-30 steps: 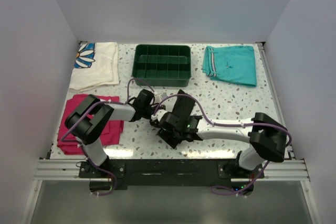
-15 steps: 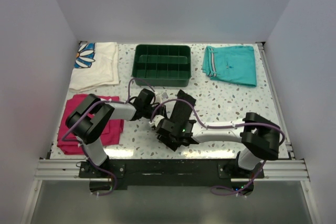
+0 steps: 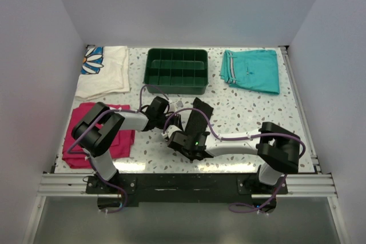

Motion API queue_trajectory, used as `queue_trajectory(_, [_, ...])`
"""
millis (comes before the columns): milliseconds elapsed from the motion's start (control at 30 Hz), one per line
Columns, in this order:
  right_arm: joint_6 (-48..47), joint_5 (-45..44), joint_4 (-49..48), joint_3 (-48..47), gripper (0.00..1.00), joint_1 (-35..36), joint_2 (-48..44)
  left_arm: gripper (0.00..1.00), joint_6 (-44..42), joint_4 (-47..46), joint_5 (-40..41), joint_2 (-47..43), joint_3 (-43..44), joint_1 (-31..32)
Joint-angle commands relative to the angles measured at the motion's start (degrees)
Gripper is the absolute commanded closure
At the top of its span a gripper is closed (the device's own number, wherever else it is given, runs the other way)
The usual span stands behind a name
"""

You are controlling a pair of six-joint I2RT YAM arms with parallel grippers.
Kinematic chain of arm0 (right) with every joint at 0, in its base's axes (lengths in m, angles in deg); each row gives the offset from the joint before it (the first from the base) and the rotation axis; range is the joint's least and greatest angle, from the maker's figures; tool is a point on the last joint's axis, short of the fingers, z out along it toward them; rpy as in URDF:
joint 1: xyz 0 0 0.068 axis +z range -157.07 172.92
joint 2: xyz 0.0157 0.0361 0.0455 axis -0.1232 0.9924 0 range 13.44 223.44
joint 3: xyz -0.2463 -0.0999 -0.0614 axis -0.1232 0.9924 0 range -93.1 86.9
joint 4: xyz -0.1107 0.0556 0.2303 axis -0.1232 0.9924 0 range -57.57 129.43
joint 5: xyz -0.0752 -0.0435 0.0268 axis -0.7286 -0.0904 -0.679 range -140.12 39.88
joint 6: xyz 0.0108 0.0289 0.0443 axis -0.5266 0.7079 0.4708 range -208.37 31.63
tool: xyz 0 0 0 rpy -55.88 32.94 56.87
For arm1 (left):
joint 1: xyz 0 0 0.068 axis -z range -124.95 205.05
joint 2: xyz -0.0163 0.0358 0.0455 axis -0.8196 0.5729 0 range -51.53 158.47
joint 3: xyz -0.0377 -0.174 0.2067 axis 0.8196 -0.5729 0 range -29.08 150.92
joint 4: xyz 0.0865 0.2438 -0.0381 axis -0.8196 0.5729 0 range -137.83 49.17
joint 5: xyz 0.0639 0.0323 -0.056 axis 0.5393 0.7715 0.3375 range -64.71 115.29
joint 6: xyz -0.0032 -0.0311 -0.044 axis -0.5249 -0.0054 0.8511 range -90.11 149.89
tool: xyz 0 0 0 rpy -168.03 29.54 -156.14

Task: Roll the underwear
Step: Roll the underwear to the center of the board.

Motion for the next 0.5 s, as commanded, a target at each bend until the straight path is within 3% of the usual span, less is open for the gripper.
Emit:
queue_trajectory(0, [1.02, -0.61, 2.26, 0.14, 0.76, -0.18, 2.3, 0.74, -5.65, 9.59, 10.99, 4.0, -2.38, 0.37])
queue_trajectory(233, [1.46, 2.02, 1.56, -0.73, 0.9, -0.18, 0.28, 0.72, -5.48, 10.64, 13.01, 2.24, -1.68, -0.77])
queue_trajectory(333, [1.38, 3.87, 1.29, -1.18, 0.91, -0.18, -1.57, 0.67, -4.43, 11.78, 15.56, 0.75, -0.89, -2.35])
queue_trajectory(400, [1.46, 4.84, 1.82, -2.14, 0.91, -0.27, -2.71, 0.56, -3.46, 12.13, 17.58, -1.18, -0.54, -3.84])
queue_trajectory(467, [1.46, 5.98, 1.91, -3.11, 0.9, -0.18, -3.24, 0.55, -2.93, 12.75, 19.51, -2.94, -0.19, -5.6])
